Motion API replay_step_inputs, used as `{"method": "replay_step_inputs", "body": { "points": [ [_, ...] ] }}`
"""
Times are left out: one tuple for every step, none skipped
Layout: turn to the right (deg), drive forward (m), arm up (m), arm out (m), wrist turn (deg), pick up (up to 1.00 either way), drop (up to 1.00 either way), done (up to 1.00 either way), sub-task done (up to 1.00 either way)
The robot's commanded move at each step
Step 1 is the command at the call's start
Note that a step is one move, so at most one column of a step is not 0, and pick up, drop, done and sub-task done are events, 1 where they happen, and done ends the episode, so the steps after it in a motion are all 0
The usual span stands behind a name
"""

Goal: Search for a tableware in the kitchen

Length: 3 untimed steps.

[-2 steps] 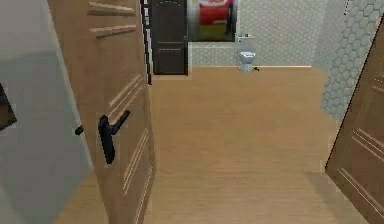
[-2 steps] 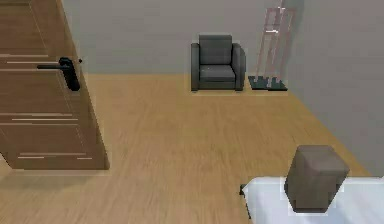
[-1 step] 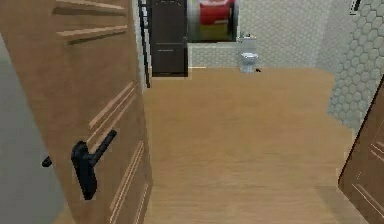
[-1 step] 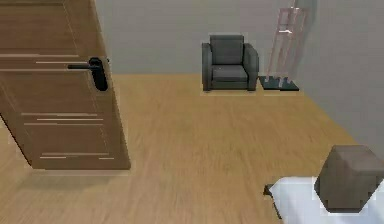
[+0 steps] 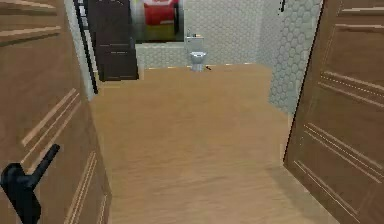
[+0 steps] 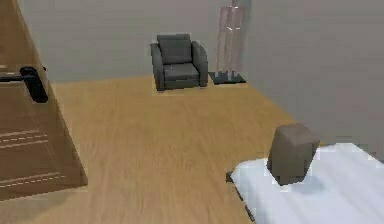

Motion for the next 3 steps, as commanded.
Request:
{"method": "replay_step_inputs", "body": {
  "points": [
    [0.0, 1.0, 0.0, 0.0, 0.0, 0.0, 0.0, 0.0, 0.0],
    [-21.0, 0.0, 0.0, 0.0, 0.0, 0.0, 0.0, 0.0, 0.0],
    [0.0, 0.85, 0.0, 0.0, 0.0, 0.0, 0.0, 0.0, 0.0]
  ]
}}
